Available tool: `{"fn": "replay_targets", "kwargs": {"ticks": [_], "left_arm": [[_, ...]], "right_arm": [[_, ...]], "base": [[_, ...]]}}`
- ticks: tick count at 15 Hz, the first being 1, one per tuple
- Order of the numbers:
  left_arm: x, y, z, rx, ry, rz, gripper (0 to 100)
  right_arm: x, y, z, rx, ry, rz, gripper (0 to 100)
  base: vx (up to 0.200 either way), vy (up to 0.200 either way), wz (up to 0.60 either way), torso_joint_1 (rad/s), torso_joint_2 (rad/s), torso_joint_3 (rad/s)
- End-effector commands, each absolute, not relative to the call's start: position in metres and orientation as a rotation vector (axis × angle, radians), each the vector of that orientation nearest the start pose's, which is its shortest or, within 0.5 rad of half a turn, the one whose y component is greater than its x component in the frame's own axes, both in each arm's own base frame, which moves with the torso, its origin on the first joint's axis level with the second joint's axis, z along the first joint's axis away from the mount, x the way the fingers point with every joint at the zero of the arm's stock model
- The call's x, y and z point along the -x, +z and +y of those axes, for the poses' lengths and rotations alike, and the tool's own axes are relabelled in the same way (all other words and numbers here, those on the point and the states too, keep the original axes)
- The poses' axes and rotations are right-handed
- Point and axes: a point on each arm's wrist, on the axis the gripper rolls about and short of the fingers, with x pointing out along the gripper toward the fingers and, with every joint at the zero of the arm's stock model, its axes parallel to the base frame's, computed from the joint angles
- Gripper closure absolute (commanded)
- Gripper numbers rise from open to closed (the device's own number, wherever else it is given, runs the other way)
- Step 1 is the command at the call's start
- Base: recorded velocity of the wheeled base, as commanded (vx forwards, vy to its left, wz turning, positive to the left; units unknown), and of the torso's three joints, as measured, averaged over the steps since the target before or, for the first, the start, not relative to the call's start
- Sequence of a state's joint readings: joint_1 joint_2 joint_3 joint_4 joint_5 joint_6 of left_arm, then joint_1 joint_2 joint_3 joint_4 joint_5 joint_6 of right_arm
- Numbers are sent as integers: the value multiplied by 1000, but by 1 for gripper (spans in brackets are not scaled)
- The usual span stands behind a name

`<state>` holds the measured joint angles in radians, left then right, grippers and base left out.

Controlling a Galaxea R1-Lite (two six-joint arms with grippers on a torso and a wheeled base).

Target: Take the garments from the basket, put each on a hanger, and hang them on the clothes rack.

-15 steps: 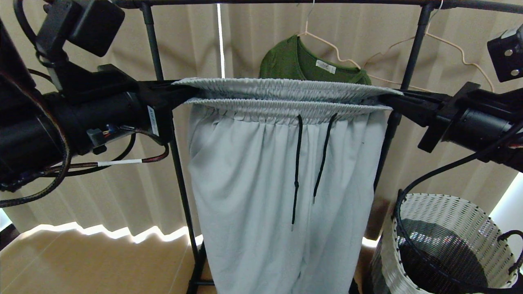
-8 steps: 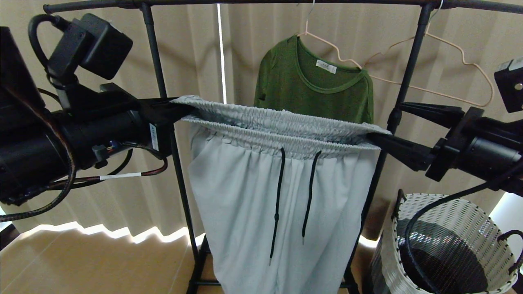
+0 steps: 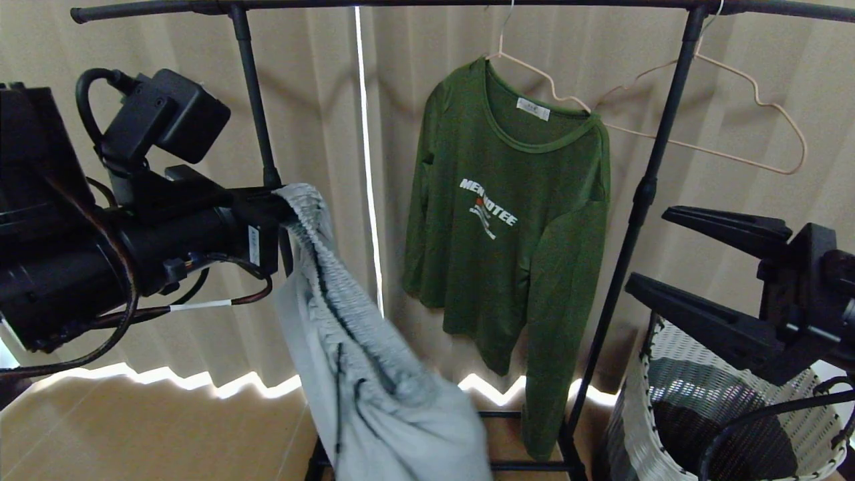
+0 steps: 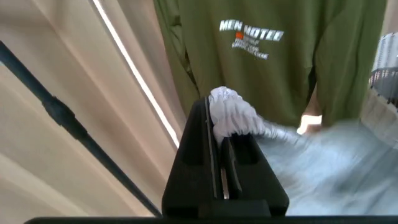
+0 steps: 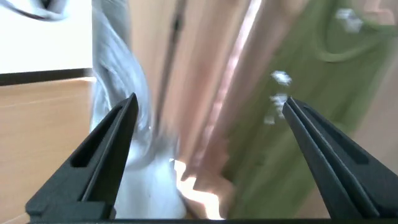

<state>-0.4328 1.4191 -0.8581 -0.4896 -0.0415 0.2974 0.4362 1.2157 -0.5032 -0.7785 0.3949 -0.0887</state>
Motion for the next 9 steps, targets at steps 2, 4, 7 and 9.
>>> {"fn": "replay_targets", "kwargs": {"ticks": [2, 4, 7, 9], "left_arm": [[-220, 247, -87, -304, -430, 52, 100], [-187, 223, -61, -277, -374, 115, 100], [-147, 213, -29, -172, -252, 107, 100], [-129, 208, -15, -128, -166, 94, 100]], "right_arm": [[-150, 225, 76, 85, 801, -91, 0], [-136, 208, 48, 213, 636, -105, 0], [-115, 183, 20, 297, 425, -40, 0], [-109, 162, 8, 287, 301, 58, 0]], "base": [[0, 0, 0, 0, 0, 0], [0, 0, 0, 0, 0, 0], [0, 0, 0, 0, 0, 0], [0, 0, 0, 0, 0, 0]]}}
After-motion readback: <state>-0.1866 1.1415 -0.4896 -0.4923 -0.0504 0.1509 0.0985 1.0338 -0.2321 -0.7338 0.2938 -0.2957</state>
